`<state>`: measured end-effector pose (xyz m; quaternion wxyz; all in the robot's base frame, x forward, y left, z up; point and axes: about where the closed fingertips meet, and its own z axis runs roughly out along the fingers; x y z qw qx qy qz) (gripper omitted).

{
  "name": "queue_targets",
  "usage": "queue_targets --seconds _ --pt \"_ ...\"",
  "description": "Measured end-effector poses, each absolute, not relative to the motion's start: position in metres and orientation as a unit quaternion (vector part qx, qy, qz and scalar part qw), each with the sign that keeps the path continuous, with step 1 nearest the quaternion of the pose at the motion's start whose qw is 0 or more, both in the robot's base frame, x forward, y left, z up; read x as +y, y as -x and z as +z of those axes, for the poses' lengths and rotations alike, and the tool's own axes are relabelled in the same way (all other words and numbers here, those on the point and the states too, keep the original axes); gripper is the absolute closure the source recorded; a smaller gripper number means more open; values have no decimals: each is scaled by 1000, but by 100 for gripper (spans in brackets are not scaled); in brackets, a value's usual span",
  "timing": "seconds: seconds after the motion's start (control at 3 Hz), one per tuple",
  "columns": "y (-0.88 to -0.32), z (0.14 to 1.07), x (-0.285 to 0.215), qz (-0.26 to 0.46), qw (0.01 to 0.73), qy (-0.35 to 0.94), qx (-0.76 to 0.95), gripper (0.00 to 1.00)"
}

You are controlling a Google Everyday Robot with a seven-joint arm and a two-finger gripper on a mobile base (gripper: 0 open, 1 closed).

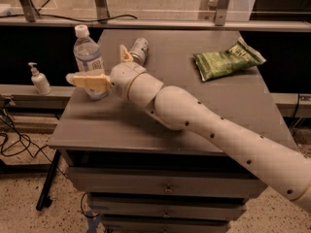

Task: Place blue plastic bottle upright

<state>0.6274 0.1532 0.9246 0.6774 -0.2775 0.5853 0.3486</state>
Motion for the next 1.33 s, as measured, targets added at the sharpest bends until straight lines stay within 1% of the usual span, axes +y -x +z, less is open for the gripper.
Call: queue_targets --seconds 0.33,0.67,1.0,1.33 --pt "-628 911 110 339 648 239 639 0" --pt "-620 893 44 322 618 199 689 0" --pt "-609 871 -47 308 612 121 718 0" --pt "-608 868 -42 307 609 134 719 0"
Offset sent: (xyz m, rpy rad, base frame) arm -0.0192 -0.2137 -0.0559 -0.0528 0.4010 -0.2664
